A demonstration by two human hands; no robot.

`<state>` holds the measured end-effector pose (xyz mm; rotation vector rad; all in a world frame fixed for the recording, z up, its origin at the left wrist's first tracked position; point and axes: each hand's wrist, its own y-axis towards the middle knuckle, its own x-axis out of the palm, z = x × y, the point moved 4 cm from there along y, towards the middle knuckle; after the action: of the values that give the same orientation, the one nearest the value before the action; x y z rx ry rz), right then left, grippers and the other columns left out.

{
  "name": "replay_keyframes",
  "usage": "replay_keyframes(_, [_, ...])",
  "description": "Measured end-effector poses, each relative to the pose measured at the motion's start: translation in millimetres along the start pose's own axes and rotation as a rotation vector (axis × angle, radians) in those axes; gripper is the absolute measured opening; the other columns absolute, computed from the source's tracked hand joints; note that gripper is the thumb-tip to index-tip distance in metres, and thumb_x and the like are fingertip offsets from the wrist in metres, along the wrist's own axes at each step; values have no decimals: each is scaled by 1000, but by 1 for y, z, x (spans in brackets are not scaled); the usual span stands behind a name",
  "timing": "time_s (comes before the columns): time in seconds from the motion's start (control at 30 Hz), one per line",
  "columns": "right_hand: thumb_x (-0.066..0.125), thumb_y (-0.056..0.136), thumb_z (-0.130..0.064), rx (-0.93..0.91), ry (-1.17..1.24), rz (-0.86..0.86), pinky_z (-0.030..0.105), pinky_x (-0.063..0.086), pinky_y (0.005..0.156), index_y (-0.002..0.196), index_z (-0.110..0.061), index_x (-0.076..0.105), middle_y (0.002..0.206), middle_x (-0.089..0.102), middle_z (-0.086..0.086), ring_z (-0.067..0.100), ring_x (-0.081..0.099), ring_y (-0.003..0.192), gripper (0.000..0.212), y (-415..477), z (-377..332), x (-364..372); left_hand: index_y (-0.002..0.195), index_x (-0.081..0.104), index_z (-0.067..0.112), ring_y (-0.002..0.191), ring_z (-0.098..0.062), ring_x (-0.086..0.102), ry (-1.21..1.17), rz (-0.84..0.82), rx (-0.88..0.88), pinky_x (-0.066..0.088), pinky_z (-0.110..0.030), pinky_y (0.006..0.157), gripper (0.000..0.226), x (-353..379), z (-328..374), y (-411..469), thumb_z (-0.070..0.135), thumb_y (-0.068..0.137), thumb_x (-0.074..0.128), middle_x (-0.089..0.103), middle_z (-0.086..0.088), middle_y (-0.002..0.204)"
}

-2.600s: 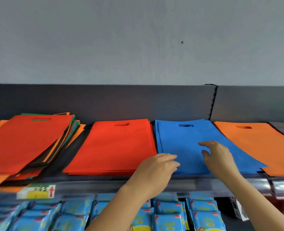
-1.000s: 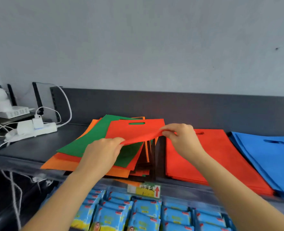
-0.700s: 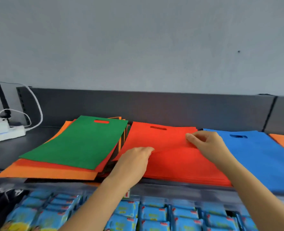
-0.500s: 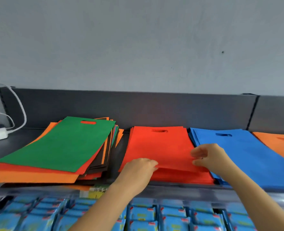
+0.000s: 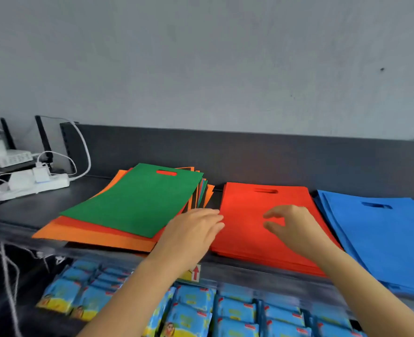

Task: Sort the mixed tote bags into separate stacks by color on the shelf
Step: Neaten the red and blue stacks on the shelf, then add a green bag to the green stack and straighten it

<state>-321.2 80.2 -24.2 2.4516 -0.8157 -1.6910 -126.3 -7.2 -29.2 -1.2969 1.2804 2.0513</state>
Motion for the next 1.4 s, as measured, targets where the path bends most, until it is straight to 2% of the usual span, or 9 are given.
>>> replay_keyframes(0.2, [62, 87, -32, -277, 95, -87, 31, 44, 92, 109, -19, 69, 114, 67, 0, 20, 58, 109, 26, 15, -112, 50, 120, 64, 23, 117, -12, 55, 146, 97, -238, 43, -29, 95, 32, -53, -114, -41, 32, 98, 42, 62, 8, 124])
replay_keyframes(0.4, [60, 86, -46, -343, 52, -240, 32, 43, 95, 126, -17, 59, 124, 63, 5, 24, 56, 114, 48, 26, -182, 102, 132, 54, 21, 133, -14, 40, 221, -105, -384, 29, -29, 110, 40, -59, -208, -70, 37, 97, 46, 47, 2, 142])
replay_keyframes(0.63, [61, 87, -40, -212, 11, -178, 30, 44, 78, 91, -21, 73, 95, 72, 1, 24, 63, 92, 22, 44, -184, 118, 134, 51, 25, 130, -14, 43, 174, -239, -408, 32, -28, 105, 56, -55, -222, -78, 59, 92, 38, 49, 5, 140])
replay_keyframes(0.77, [56, 90, -40, -172, 15, -140, 30, 42, 72, 86, -19, 70, 89, 70, 3, 26, 62, 87, 25, 49, -185, 118, 114, 66, 27, 108, -21, 58, 198, -207, -409, 43, -30, 87, 34, -63, -225, -73, 47, 94, 47, 67, 3, 113])
replay_keyframes(0.9, [51, 92, -45, -80, 174, -143, 28, 37, 65, 78, -17, 62, 73, 60, 0, 21, 56, 74, 33, 51, -176, 113, 90, 67, 20, 88, -25, 61, 368, -85, -362, 41, -32, 68, 32, -68, -222, -66, 40, 97, 42, 67, -1, 86])
replay_keyframes(1.03, [50, 89, -54, 260, 629, -135, 29, 50, 63, 76, -18, 52, 72, 53, 3, 18, 54, 63, 38, 57, -152, 89, 68, 64, 20, 61, -26, 62, 377, 124, -97, 45, -31, 54, 44, -74, -204, -62, 44, 89, 34, 63, 0, 60])
replay_keyframes(1.17, [68, 85, -20, 425, 825, -440, 25, 58, 60, 89, -9, 58, 80, 60, 6, 16, 61, 65, 16, 41, -138, 79, 72, 71, 22, 58, -21, 63, 303, 238, 157, 53, -32, 57, 38, -70, -157, -51, 37, 86, 38, 66, 5, 62])
replay_keyframes(1.27, [66, 79, 8, 416, 821, -232, 29, 58, 57, 111, 2, 55, 94, 63, 14, 25, 64, 73, 34, 36, -115, 68, 77, 73, 25, 61, -17, 65, 249, 230, 194, 54, -30, 57, 37, -59, -131, -45, 40, 84, 40, 68, 10, 67])
replay_keyframes(1.4, [70, 72, -2, 322, 495, 89, 47, 56, 78, 136, -12, 45, 115, 63, 14, 33, 66, 93, 70, 25, -77, 34, 84, 73, 31, 71, -13, 68, 199, 162, 158, 55, -30, 54, 18, -42, -107, -34, 31, 81, 55, 70, 15, 78])
